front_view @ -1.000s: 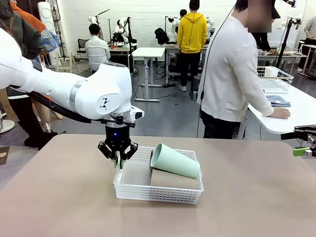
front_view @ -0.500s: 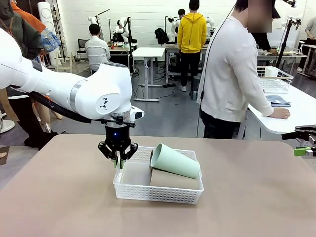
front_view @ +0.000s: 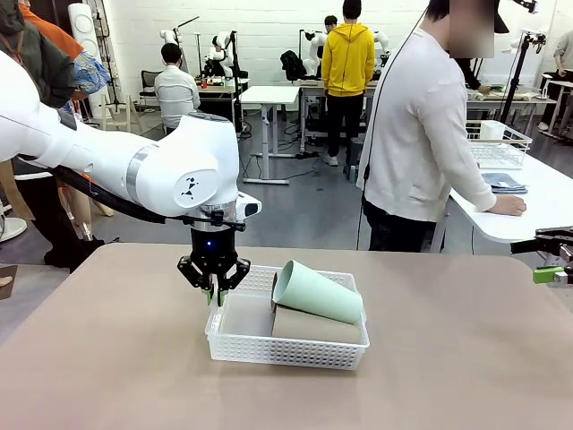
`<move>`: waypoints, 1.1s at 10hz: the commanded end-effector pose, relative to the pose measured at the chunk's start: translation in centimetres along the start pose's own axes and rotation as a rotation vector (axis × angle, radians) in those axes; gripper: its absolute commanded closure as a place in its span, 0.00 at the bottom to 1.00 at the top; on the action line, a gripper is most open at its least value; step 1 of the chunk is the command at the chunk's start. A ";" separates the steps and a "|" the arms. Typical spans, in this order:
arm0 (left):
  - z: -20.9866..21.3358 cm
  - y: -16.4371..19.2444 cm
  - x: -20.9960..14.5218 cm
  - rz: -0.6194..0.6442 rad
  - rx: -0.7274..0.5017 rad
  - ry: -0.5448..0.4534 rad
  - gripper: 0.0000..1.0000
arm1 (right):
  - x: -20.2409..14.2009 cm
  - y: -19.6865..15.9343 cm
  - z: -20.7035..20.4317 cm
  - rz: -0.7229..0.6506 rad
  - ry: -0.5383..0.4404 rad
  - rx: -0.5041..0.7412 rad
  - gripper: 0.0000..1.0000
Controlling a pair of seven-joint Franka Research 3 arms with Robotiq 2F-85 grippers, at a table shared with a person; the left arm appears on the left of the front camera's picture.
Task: Clean and organize the cups into the basket.
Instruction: Move the Organizing basket back to the left side of the table.
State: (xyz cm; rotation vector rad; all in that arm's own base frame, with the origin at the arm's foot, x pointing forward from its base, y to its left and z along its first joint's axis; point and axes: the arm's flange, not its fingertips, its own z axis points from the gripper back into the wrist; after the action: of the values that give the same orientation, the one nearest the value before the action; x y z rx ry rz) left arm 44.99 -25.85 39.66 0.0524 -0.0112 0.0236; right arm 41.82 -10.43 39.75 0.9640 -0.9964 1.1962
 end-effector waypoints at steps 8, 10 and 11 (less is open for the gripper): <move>0.1 -0.2 -0.1 0.012 0.000 -0.006 1.00 | -2.1 8.3 8.1 -1.163 -0.067 0.139 0.00; 0.1 -0.2 -0.1 0.012 0.000 -0.006 1.00 | -2.2 8.6 10.0 -1.260 -0.116 0.158 0.00; 0.1 -0.2 -0.1 0.012 0.000 -0.006 1.00 | -2.4 8.5 10.9 -1.268 -0.140 0.149 0.00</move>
State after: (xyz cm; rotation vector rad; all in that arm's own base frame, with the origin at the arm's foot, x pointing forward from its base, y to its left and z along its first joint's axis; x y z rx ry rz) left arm 44.99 -25.85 39.66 0.0524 -0.0111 0.0237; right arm 31.93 -19.23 40.32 1.4371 -0.2127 0.1548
